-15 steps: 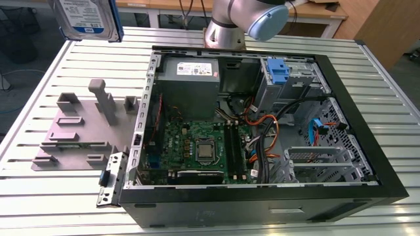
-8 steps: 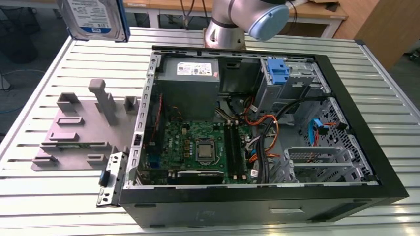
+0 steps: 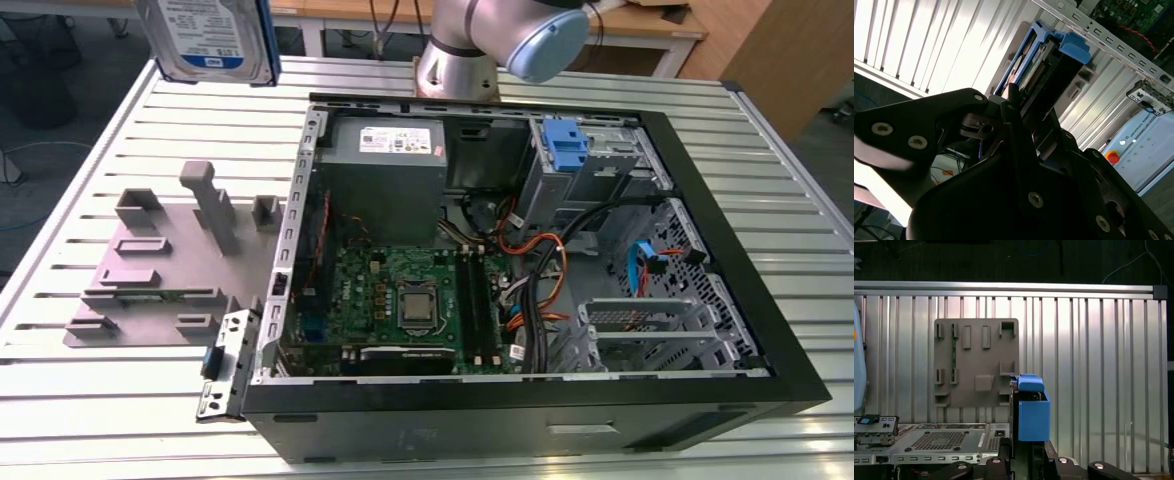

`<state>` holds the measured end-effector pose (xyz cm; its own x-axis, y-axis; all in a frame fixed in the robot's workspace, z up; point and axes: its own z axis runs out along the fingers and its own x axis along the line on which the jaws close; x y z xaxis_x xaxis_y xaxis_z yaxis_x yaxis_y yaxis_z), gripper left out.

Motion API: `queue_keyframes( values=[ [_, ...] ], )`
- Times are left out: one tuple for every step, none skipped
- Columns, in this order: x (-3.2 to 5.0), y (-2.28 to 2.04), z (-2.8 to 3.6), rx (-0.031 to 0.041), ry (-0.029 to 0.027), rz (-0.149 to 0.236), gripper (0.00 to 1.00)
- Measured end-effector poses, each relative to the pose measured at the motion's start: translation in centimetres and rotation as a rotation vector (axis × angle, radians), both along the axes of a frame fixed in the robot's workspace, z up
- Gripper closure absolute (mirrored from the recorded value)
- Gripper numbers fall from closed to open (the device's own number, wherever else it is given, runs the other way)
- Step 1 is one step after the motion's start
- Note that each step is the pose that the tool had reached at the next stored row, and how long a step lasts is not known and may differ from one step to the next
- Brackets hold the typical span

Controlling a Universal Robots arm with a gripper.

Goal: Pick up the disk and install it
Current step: 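Pick up the disk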

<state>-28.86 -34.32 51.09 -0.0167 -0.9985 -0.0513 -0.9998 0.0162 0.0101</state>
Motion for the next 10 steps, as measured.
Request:
queue_keyframes(
  values=[
    [0.25,0.01,0.00,0.0000,0.0000,0.000,0.65],
    [0.51,0.01,0.00,-0.0001,0.0001,0.000,0.65],
    [0.78,0.02,0.00,-0.0001,0.0001,0.000,0.65],
    [1.07,0.02,-0.01,0.0000,0.0001,0.000,0.65],
    [1.39,0.02,-0.01,0.0000,0.0000,0.000,0.65],
    [1.68,0.02,-0.01,0.0000,0.0000,0.000,0.65],
    [1.98,0.03,-0.01,0.0000,0.0000,0.000,0.65],
    [2.28,0.03,-0.02,0.0001,0.0000,0.000,0.65],
    [2.56,0.03,-0.01,0.0000,0.0001,0.000,0.65],
    [2.87,0.03,-0.01,-0.0001,0.0001,0.000,0.65]
  ],
)
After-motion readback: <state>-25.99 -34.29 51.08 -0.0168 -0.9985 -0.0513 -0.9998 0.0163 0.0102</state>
